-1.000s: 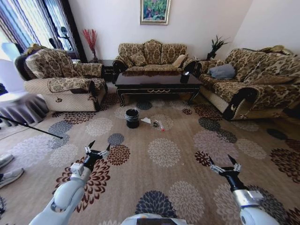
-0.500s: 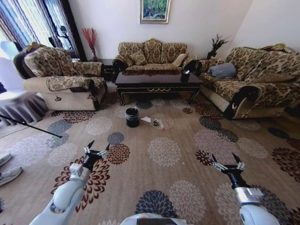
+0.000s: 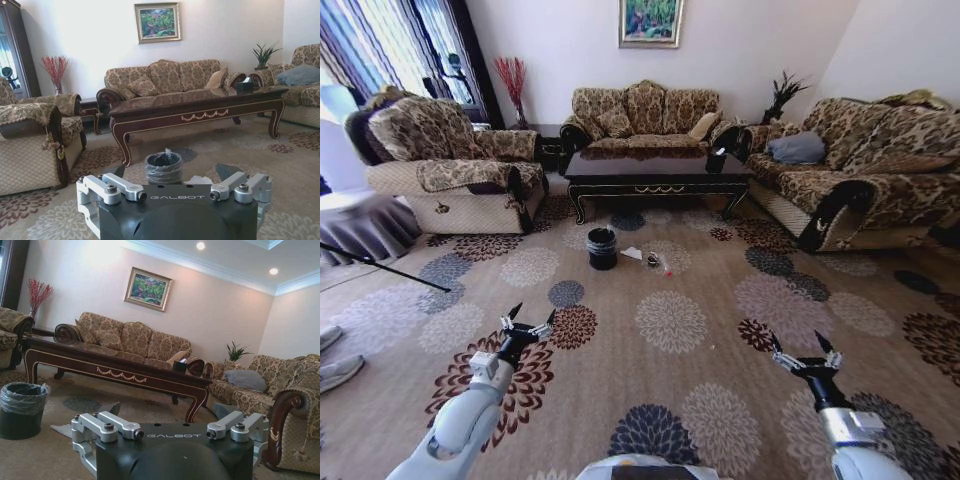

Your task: Move to the front of the table and pick up the trash from the floor, then place it into the trash bin.

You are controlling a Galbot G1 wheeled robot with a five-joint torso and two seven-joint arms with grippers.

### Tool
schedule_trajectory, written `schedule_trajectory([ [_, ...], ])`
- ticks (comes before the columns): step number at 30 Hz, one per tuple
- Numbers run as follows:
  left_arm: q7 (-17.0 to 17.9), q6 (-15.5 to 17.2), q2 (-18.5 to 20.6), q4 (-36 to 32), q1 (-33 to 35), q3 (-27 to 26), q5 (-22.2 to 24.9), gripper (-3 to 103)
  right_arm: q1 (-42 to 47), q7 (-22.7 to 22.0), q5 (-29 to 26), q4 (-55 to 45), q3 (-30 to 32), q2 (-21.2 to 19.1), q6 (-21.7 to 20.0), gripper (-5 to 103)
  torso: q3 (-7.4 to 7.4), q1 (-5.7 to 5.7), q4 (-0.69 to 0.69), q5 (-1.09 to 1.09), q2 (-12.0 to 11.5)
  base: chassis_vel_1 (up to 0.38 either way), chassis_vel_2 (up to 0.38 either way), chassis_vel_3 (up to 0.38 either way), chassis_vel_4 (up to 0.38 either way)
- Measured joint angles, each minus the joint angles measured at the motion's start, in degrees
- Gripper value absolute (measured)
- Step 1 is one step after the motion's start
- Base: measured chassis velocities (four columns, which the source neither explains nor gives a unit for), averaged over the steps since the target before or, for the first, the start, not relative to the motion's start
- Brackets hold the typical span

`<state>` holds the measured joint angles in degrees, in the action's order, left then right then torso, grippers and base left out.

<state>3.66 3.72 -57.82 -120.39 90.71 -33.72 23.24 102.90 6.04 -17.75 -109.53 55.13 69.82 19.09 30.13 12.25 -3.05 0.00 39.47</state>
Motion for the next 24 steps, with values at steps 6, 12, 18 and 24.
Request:
schedule_trajectory([
  [6,0.14,0.03,0.26,0.06,0.22,-0.05,0.11,100,0.28,0.02,-0.56,-0.56,0.49,0.41,0.18,100,-0.97,-0.68,0.0,0.0,-1.65,0.0,0.0,0.0,0.0],
  [12,0.37,0.22,0.12,0.06,0.21,0.25,0.24,100,1.37,0.73,-0.48,-0.6,0.76,0.93,1.31,100,-1.93,-1.35,0.0,-0.01,-3.27,0.0,0.0,0.0,0.0],
  [18,0.54,0.32,0.17,0.03,0.24,0.3,0.22,100,1.6,0.91,-0.54,-0.21,0.95,0.94,1.72,100,-2.6,-1.81,0.0,0.0,-4.43,0.0,0.0,0.0,0.0],
  [24,0.77,0.4,0.31,0.08,0.19,0.28,0.29,100,1.5,0.53,-0.1,-0.05,0.8,1.28,1.73,100,-3.49,-2.42,0.0,0.0,-5.93,0.0,0.0,0.0,0.0],
])
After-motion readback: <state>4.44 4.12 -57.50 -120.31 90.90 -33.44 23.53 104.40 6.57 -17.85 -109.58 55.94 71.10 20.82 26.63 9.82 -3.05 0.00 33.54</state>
